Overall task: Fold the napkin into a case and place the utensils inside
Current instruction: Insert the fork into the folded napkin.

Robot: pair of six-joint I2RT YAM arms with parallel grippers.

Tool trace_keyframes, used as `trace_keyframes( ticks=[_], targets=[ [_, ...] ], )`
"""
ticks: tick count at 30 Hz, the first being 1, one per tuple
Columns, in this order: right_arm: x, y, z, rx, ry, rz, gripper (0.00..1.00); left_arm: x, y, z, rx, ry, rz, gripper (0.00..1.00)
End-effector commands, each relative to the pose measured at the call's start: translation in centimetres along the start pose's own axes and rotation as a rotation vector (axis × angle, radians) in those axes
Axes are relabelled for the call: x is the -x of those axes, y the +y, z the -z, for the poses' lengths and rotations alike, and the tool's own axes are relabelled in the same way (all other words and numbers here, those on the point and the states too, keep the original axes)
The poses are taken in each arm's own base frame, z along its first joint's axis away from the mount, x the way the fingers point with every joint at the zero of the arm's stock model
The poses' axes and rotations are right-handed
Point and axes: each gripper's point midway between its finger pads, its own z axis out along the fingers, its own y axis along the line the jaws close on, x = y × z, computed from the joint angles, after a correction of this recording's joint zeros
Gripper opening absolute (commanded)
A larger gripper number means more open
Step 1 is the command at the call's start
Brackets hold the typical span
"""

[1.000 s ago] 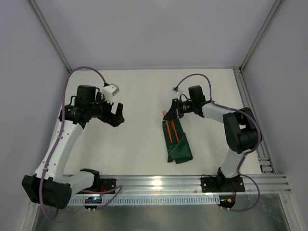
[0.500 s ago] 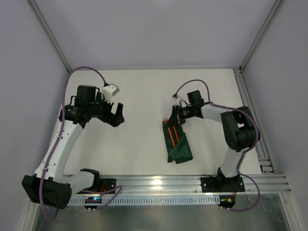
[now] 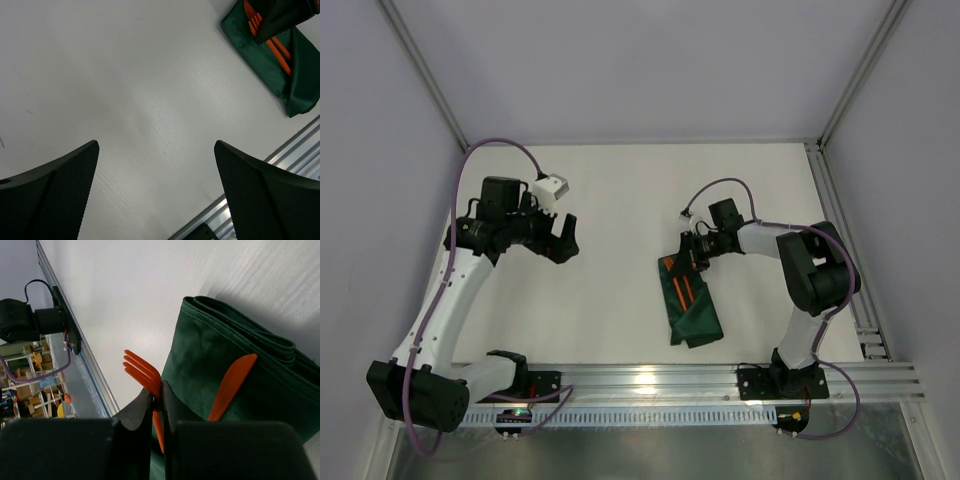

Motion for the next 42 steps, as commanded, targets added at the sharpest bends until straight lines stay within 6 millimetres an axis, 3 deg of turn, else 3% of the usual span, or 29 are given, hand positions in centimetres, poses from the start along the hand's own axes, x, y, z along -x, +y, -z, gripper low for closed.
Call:
trace_keyframes(
  ticks=[1, 10, 15, 20, 27, 30, 33, 35, 42],
  targets=[
    [0.5, 0.1, 0.1, -0.024, -0.038, 0.044, 0.11, 0.8, -0.3, -0.1, -0.021, -0.032, -0.025, 0.99],
    [1.7, -1.4, -0.3, -0.091, -0.049, 0.029, 0.23, 0.8, -0.3, 0.1, -0.017, -0.036, -0.03, 0.99],
    [1.8, -1.3, 0.0, -0.111, -0.046, 0.032, 0.36, 0.8, -0.3, 0.2, -0.015, -0.037, -0.034, 0.99],
    [1.7, -1.9, 0.6, -0.173, -0.031, 0.037, 0.38, 0.9, -0.4, 0.1, -0.02, -0.037, -0.032, 0.99],
    [2.7, -0.8, 2.0, -0.226, -0.031, 0.076, 0.48, 1.0, -0.3, 0.2, -0.015, -0.037, -0.033, 0.99],
    [3.1, -1.3, 2.7, -0.291, -0.021, 0.085, 0.57, 1.1, -0.3, 0.2, -0.017, -0.036, -0.034, 0.99],
    [3.8, -0.9, 3.5, -0.32, -0.027, 0.111, 0.78, 1.1, 0.0, 0.3, -0.003, -0.034, -0.042, 0.99],
    [4.6, -0.4, 4.1, -0.34, -0.045, 0.137, 0.99, 1.3, 0.2, 0.4, 0.012, -0.03, -0.047, 0.99],
    [8.1, 1.6, 9.0, -0.523, -0.158, 0.229, 0.99, 1.4, 2.5, 1.5, 0.156, -0.018, -0.081, 0.99]
  ],
)
